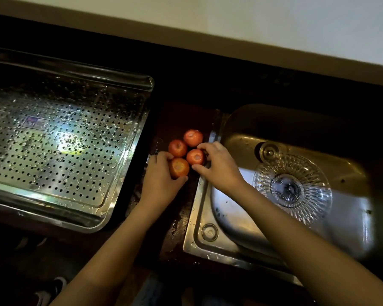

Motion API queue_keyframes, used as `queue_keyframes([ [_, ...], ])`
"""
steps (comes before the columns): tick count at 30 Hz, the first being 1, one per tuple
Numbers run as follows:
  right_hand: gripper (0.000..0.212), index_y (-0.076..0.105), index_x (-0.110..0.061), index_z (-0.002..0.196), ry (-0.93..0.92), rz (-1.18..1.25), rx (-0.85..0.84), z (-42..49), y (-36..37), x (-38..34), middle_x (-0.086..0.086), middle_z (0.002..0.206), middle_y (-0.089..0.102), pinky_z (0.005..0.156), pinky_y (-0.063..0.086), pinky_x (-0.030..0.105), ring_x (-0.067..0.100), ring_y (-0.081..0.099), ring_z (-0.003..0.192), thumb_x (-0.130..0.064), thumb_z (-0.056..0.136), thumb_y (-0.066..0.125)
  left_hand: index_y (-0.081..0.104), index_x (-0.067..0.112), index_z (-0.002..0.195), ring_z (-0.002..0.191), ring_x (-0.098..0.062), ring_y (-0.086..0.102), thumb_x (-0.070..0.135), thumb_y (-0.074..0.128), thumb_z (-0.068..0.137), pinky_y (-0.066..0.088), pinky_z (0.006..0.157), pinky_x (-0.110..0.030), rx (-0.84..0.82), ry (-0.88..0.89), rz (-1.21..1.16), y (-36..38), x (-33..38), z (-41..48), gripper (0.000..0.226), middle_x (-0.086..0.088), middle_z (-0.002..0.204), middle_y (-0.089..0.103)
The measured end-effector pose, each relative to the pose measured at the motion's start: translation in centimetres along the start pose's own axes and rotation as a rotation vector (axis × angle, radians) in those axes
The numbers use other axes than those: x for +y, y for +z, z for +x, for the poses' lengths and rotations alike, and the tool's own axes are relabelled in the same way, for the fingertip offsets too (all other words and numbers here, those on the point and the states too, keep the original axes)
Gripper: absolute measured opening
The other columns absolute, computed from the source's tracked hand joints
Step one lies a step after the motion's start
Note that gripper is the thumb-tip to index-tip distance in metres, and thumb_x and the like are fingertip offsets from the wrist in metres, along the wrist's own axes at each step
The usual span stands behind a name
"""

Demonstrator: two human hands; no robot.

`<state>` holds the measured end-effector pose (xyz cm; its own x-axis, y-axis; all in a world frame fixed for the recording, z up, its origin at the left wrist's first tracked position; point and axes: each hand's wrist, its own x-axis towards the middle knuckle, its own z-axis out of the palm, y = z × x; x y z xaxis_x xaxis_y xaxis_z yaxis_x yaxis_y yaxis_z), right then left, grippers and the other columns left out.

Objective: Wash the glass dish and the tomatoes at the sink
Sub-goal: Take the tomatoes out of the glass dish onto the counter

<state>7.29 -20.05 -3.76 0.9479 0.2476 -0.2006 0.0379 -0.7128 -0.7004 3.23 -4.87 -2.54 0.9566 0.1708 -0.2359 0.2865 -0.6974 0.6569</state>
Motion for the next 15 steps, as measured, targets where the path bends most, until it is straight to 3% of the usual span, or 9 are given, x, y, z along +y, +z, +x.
queue_keyframes([
  [4,0.052,0.049,-0.016,0.129,0.007,-0.003,0.021,0.06,0.35,-0.02,0.006,0.124,0.048,0.097,0.045,0.039,0.023,0.049,0.115,-0.028,0.082,0.068,0.047,0.011,0.117,0.102,-0.026,0.053,0.023,0.08,0.067,0.045,0.085,-0.033,0.013,0.011,0.016,0.01,-0.13,0.01,0.061,-0.01,0.116,0.047],
  [11,0.055,0.046,-0.014,0.129,0.013,0.027,0.024,-0.16,0.49,-0.06,0.007,0.127,0.046,0.1,0.044,0.041,0.024,0.048,0.118,-0.025,0.08,0.07,0.045,0.009,0.121,0.107,-0.026,0.051,0.025,0.081,0.067,0.036,0.082,-0.023,-0.008,0.035,0.053,-0.06,-0.23,0.03,0.066,-0.012,0.12,0.047],
  [15,0.057,0.046,-0.014,0.13,0.014,0.046,0.022,-0.4,0.11,0.06,0.008,0.127,0.046,0.1,0.044,0.041,0.024,0.047,0.119,-0.024,0.08,0.071,0.043,0.01,0.126,0.111,-0.029,0.05,0.026,0.08,0.068,0.042,0.091,-0.033,-0.025,0.056,0.087,-0.37,-0.12,-0.12,0.07,-0.013,0.123,0.046],
])
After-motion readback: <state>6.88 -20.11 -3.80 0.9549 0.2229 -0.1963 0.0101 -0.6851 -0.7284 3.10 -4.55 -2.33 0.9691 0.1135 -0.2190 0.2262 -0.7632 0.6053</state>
